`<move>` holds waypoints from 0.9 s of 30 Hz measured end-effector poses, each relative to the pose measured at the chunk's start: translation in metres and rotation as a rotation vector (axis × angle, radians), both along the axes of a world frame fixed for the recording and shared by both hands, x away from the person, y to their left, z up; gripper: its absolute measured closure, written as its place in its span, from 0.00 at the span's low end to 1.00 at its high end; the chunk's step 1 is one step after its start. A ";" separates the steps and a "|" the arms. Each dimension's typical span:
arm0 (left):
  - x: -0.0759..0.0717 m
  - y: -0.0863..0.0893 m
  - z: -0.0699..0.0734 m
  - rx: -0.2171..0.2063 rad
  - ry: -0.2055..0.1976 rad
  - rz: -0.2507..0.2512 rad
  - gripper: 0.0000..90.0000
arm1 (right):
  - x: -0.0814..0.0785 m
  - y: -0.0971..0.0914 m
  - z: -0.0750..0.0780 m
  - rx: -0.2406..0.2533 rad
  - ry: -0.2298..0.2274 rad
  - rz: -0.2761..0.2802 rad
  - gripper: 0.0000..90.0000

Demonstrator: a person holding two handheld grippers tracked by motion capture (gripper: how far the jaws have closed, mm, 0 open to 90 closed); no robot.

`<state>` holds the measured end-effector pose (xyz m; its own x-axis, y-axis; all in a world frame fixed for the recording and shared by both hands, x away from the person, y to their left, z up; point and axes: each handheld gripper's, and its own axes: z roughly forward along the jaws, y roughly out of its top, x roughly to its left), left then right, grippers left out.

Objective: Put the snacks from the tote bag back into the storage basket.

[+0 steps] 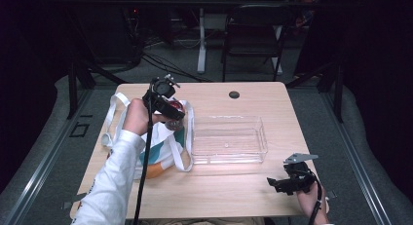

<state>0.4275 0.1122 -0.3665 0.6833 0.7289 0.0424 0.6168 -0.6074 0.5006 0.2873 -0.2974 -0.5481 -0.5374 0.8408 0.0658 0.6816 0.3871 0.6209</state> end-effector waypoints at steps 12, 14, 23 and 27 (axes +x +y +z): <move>-0.002 -0.028 -0.004 -0.006 0.019 -0.064 0.29 | 0.000 -0.001 0.000 -0.005 -0.002 0.000 0.16; -0.002 -0.032 -0.006 -0.002 0.026 -0.074 0.29 | 0.000 -0.001 0.000 -0.004 -0.002 0.000 0.16; 0.000 -0.050 -0.013 0.008 0.044 -0.116 0.29 | -0.001 -0.001 0.000 -0.004 -0.002 0.001 0.16; 0.000 -0.056 -0.017 0.001 0.051 -0.129 0.29 | -0.001 -0.002 0.001 -0.010 0.000 0.003 0.16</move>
<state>0.4279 0.0558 -0.3833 0.7725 0.6350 0.0054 0.5586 -0.6836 0.4698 0.2867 -0.2992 -0.5474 -0.5397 0.8399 0.0573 0.6803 0.3950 0.6174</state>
